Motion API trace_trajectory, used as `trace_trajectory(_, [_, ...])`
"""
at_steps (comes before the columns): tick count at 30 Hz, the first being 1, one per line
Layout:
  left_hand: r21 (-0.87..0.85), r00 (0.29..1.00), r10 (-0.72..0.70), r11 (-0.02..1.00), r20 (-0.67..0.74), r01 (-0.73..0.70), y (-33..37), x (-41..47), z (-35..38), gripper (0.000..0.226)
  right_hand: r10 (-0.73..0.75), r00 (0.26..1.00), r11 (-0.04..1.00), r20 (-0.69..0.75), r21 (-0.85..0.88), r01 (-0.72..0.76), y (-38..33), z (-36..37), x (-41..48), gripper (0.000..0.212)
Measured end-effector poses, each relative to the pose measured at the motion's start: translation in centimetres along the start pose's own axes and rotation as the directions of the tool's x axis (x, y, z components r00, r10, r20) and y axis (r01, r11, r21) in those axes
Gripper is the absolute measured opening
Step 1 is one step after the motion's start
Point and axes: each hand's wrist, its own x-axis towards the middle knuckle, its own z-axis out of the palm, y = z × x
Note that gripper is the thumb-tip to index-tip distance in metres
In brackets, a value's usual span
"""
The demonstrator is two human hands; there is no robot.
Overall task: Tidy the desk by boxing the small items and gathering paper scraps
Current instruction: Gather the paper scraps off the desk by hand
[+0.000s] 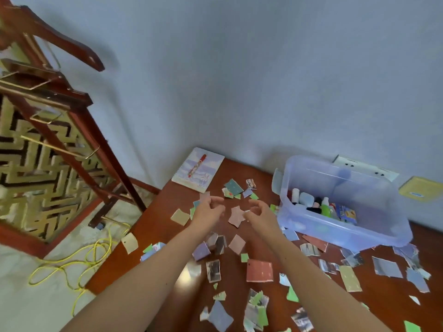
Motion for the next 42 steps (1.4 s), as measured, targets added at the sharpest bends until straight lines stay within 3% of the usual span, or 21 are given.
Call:
trace_trajectory(9, [0.155, 0.987, -0.011, 0.988, 0.159, -0.014, 2.0, 11.2, -0.4, 0.025, 0.136, 0.980, 0.990, -0.144, 0.066, -0.128, -1.3, 2.7, 8.4, 0.049])
trace_trajectory(14, [0.370, 0.965, 0.041, 0.919, 0.260, -0.139, 1.5, 15.9, 0.5, 0.042, 0.156, 0.957, 0.979, -0.245, -0.094, -0.184, -0.8, 3.6, 12.9, 0.051])
trace_trajectory(20, [0.609, 0.912, 0.185, 0.693, 0.367, -0.386, 1.0, 19.9, 1.9, 0.062, 0.139, 0.936, 0.927, -0.324, -0.290, -0.238, -0.2, 4.2, 18.2, 0.047])
trace_trajectory(26, [0.704, 0.822, 0.289, 0.425, 0.490, -0.569, -0.4, 22.4, 3.3, 0.066, 0.145, 0.930, 0.771, -0.338, -0.551, -0.320, 0.3, 4.1, 21.5, 0.051])
trace_trajectory(30, [0.750, 0.790, 0.326, 0.268, 0.520, -0.604, -0.8, 23.4, 3.8, 0.064, 0.128, 0.928, 0.771, -0.351, -0.553, -0.316, 0.7, 3.5, 22.7, 0.035])
trace_trajectory(34, [0.809, 0.811, 0.311, 0.174, 0.495, -0.561, -0.2, 23.6, 4.3, 0.058, 0.156, 0.916, 0.780, -0.369, -0.523, -0.343, 0.8, 3.4, 22.9, 0.023])
trace_trajectory(37, [0.818, 0.828, 0.287, 0.192, 0.482, -0.542, -0.2, 23.4, 4.3, 0.053, 0.178, 0.914, 0.805, -0.365, -0.480, -0.348, 1.0, 3.5, 22.6, 0.016])
trace_trajectory(42, [0.762, 0.864, 0.293, 0.412, 0.408, -0.500, -0.8, 22.5, 3.4, 0.026, 0.178, 0.906, 0.902, -0.383, -0.305, -0.306, 1.3, 3.1, 21.6, 0.010])
